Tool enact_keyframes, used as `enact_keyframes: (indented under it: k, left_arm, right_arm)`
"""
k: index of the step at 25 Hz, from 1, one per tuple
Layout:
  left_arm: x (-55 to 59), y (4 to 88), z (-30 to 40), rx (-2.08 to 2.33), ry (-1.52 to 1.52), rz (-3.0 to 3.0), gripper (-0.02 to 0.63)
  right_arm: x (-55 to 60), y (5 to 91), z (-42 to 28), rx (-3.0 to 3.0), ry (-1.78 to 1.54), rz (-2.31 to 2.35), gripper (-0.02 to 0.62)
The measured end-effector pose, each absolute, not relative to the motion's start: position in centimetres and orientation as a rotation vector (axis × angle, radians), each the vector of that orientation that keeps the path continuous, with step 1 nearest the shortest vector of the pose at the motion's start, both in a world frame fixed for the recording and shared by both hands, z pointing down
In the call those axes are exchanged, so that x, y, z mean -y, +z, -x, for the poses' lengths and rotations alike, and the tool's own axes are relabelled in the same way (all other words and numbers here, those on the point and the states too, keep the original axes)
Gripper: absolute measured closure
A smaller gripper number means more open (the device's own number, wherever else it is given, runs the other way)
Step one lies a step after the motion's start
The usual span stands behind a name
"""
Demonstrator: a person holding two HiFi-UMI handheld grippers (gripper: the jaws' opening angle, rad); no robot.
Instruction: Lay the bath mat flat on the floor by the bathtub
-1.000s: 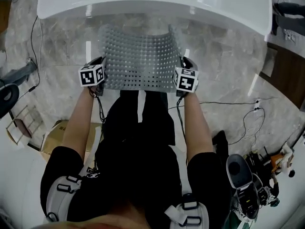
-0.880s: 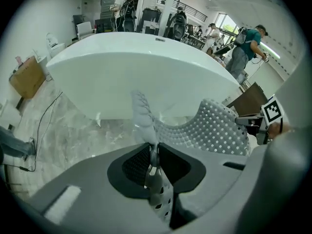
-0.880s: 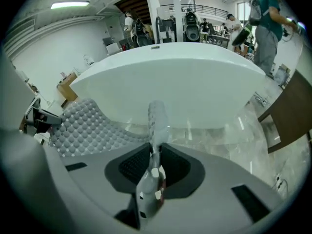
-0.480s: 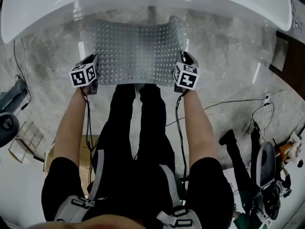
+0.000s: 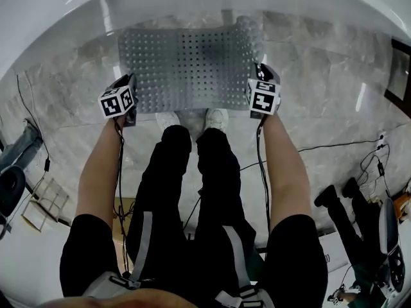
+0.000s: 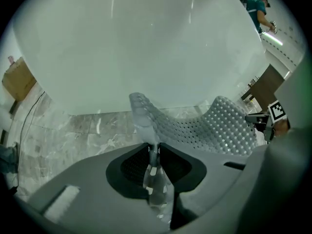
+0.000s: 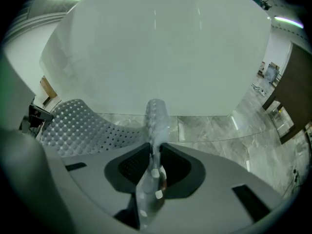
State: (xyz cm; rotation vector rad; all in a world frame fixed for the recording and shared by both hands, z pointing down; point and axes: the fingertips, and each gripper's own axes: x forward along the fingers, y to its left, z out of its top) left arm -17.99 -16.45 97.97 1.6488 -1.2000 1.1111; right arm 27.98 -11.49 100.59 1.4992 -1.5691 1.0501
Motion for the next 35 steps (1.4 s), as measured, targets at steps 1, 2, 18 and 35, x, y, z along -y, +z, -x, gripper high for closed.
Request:
enact_keyframes:
  k: [1,2,18,35]
  left_arm:
    - [16.2,98.8,18.4,1.201,1.122,-1.633,0.532]
    - [16.1,99.6,18.7,1.204,1.134,-1.619,0.529]
    - [13.1,104.2,24.2,1.298,1.333,-1.459,0.489]
    - [17.3,76.5,9.8,1.283,0.87,-1.959,0.601]
  right_arm:
    - [11.6,101.4,-27.9,1.556,1.055,-1.487,0.518]
    - [11.7,102.1,-27.7,1.545,1.058,-1.478,0.517]
    - [7.6,107.7,-32.5,1.27,1.082,-1.435,0.541]
    - [13.6,77.3,-18.2,1.834,0.983,-1.66,0.589]
